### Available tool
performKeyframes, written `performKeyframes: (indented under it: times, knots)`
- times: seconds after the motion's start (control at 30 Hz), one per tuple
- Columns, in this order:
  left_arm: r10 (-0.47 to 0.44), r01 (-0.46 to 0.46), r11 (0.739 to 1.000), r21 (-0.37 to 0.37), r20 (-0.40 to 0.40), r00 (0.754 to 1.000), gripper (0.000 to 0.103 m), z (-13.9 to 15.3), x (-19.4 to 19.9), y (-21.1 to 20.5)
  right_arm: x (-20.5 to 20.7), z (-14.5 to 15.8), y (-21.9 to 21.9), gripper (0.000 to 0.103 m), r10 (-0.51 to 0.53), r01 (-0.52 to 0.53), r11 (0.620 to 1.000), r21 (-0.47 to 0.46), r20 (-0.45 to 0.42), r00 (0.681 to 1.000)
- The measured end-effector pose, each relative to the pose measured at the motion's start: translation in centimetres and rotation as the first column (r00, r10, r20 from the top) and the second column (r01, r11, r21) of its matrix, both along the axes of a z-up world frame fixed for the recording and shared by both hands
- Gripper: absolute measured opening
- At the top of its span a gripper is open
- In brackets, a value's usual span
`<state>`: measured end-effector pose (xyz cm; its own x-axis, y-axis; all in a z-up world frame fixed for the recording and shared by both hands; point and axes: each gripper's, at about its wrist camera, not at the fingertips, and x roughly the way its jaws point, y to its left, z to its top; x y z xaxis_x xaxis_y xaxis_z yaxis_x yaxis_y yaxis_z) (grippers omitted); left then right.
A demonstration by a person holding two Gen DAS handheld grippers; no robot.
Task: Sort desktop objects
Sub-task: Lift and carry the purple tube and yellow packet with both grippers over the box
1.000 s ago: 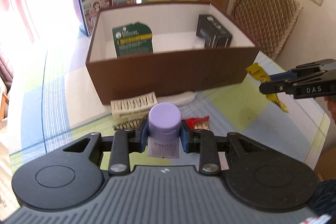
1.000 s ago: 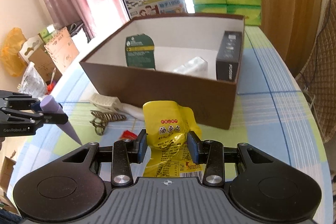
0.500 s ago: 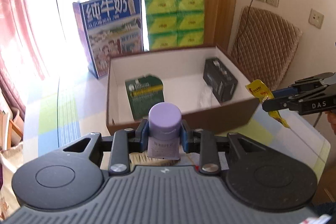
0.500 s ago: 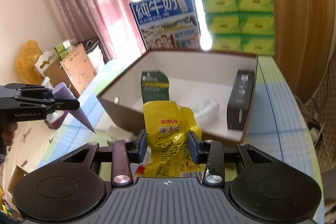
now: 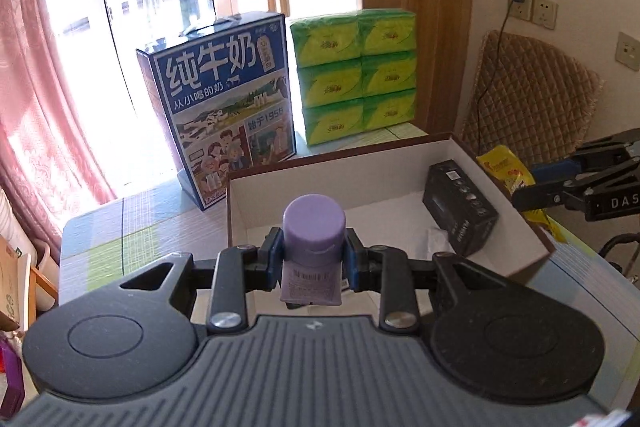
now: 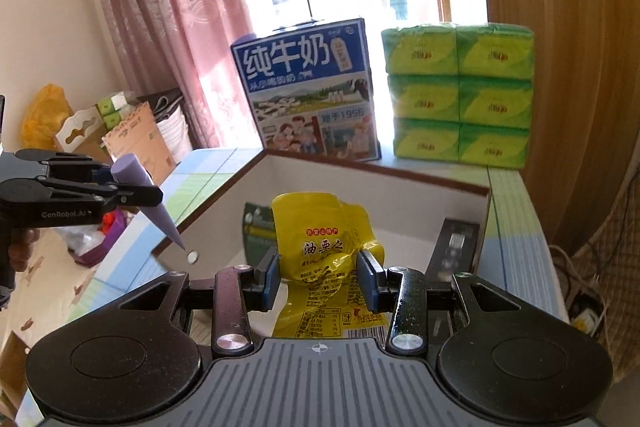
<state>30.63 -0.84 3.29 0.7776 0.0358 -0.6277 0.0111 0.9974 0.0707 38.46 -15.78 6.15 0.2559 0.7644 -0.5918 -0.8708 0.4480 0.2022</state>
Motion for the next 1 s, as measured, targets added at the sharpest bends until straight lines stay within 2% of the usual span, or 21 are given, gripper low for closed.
performKeyframes:
  times: [0.17, 0.57, 1.0]
  knots:
    - [0.008, -0.008, 1.000, -0.009, -0.054, 0.999, 0.026, -1.7, 3.0, 0.8, 1.9, -0.6, 1.7, 0.037, -0.006, 0.006, 1.000, -0.014, -0.004, 1.000]
    - [0.027, -0.028, 1.000, -0.003, -0.200, 0.979, 0.026, -7.2, 9.3, 1.4, 5.3, -4.3, 5.3, 0.037, -0.022, 0.018, 0.998, -0.065, -0.061, 0.998]
    - [0.039, -0.030, 0.999, 0.037, -0.282, 0.959, 0.026, -11.0, 14.4, 1.0, 8.5, -6.5, 7.4, 0.037, -0.045, 0.036, 0.994, -0.108, -0.086, 0.995]
